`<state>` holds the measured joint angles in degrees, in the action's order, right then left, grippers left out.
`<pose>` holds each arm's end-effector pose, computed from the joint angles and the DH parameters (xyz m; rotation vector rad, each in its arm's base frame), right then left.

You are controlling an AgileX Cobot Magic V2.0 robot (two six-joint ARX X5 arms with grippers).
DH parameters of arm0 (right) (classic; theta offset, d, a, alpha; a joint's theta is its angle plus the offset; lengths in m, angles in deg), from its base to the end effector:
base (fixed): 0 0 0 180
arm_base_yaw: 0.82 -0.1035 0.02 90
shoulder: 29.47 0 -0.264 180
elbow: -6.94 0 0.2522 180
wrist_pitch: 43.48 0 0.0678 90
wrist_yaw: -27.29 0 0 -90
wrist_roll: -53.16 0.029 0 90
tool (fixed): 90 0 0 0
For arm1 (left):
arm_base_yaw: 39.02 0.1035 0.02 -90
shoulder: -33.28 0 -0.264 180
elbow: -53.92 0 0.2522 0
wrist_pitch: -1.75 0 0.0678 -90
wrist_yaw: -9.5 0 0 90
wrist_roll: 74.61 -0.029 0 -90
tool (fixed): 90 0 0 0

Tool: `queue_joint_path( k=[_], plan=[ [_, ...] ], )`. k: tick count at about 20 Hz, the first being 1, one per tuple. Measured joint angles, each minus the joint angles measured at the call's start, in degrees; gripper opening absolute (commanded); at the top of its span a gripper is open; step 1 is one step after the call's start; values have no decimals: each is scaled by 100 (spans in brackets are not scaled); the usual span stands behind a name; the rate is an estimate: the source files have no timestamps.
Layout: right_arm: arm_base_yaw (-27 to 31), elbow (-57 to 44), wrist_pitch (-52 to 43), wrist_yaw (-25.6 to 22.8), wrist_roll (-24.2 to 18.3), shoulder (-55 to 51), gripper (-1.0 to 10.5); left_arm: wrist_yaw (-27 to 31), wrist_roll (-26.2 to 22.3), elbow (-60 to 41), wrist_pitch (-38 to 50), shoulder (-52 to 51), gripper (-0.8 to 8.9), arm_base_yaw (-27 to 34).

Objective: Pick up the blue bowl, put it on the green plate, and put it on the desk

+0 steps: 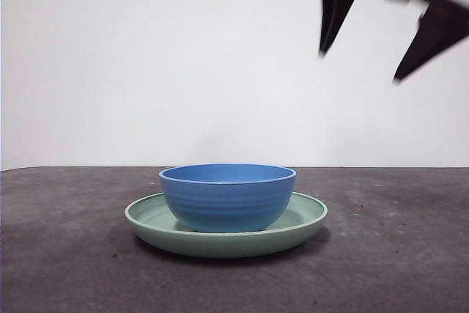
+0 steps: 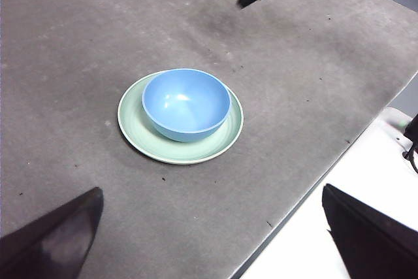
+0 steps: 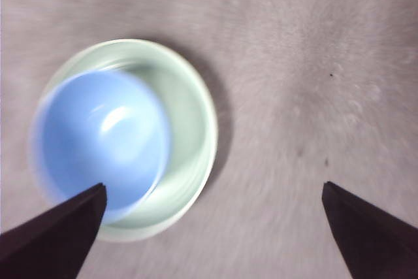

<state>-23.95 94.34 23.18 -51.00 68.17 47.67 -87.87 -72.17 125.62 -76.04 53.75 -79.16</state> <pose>0.2392 0.1086 0.3257 0.1336 1.0584 0.4232 0.0106 -0.0138 0.3493 0.0951 0.4746 -0.8037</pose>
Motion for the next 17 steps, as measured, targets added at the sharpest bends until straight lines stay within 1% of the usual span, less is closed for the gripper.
queue_joint_path(
  k=[5,8,11,17],
  plan=[
    [-472,0,717,4,-149,-1661,593,0,0,0,0,0,563,0],
    [-778,2,1134,4,-170,-2343,593,0,0,0,0,0,563,0],
    [-973,2,1652,4,-170,-2758,593,0,0,0,0,0,563,0],
    [-1025,2,2293,-2,-170,-3126,593,0,0,0,2,0,563,0]
  ],
)
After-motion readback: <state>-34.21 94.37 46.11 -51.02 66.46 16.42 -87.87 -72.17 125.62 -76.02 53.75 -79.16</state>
